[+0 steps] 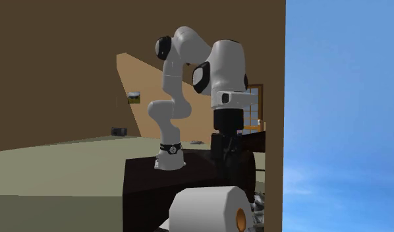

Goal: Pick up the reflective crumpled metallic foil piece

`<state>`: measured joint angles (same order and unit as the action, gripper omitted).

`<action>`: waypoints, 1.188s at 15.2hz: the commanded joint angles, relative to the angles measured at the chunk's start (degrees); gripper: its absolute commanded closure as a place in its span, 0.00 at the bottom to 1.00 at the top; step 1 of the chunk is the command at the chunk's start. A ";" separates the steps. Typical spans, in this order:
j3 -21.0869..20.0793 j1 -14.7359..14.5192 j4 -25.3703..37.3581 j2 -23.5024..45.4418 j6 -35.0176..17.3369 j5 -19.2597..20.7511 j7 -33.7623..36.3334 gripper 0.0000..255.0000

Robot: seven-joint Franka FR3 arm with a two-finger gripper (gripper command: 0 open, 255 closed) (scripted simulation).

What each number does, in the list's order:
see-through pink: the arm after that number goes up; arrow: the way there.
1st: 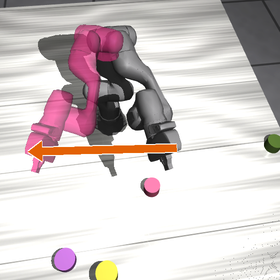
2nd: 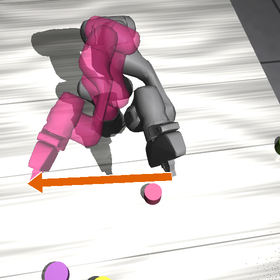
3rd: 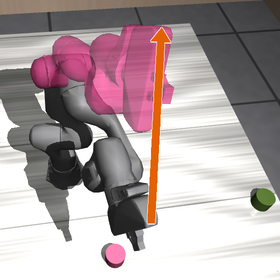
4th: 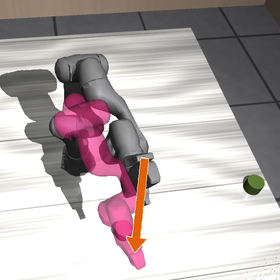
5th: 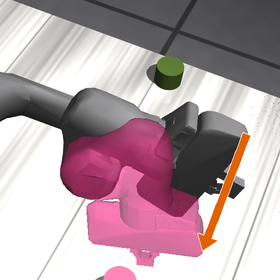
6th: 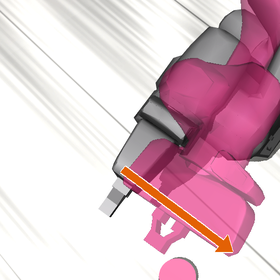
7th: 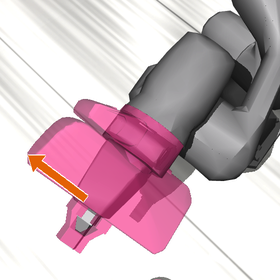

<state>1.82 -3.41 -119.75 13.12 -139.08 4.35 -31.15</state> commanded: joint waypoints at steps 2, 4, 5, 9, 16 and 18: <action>-0.35 -0.09 3.29 4.81 -1.84 0.17 -1.21 0.00; -0.32 -0.09 3.01 5.82 -3.13 0.24 -1.10 0.00; -0.31 -0.10 2.89 6.33 -3.77 0.28 -1.04 0.00; -0.23 -0.12 2.48 8.80 -6.64 0.45 -0.78 0.00; -0.23 -0.10 2.37 8.57 -6.51 0.43 -0.83 1.00; -0.23 -0.09 2.36 8.58 -6.54 0.43 -0.83 1.00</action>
<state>1.58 -3.52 -117.33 21.55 -145.57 4.78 -31.98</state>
